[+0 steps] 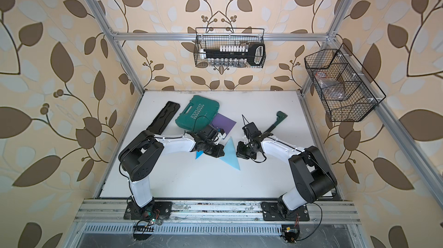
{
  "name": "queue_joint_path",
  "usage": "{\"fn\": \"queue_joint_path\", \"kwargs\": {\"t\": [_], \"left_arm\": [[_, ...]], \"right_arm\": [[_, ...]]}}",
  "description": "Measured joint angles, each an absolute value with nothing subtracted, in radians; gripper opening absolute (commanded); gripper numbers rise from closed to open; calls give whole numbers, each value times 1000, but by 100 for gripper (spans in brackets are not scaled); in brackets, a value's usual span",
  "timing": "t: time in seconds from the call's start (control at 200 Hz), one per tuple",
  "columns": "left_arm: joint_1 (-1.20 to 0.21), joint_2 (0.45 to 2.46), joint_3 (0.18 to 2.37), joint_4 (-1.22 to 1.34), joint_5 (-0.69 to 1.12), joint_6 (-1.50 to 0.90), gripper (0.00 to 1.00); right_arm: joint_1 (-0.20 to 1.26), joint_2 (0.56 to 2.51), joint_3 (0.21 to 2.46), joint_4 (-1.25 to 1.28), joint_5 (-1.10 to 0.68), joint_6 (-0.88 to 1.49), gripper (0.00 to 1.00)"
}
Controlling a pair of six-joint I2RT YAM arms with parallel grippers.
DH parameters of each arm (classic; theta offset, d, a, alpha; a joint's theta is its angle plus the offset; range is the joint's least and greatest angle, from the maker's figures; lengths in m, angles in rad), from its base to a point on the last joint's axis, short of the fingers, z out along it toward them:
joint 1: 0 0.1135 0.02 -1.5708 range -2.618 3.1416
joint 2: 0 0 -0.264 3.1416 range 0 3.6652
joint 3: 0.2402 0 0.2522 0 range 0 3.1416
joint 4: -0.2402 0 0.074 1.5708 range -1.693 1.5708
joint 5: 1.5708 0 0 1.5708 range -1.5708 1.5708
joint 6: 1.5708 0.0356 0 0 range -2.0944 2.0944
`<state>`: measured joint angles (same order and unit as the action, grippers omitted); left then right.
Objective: Fold the square paper diagonally
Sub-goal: Fold the paper at the center of the board.
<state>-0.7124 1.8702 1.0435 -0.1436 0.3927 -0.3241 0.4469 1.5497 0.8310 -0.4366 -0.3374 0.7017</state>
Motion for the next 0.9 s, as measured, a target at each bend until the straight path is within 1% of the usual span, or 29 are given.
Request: {"fn": "queue_joint_path", "kwargs": {"t": [0.215, 0.415, 0.68, 0.9], "left_arm": [[-720, 1868, 1047, -157, 390, -344, 0], [-722, 1858, 1067, -230, 373, -364, 0], [-722, 1837, 1138, -285, 358, -383, 0], [-722, 1837, 1161, -290, 361, -398, 0]], "right_arm": [[447, 1550, 845, -433, -341, 703, 0], [447, 1551, 859, -433, -341, 703, 0], [447, 1618, 860, -411, -356, 702, 0], [461, 1621, 860, -390, -356, 702, 0]]}}
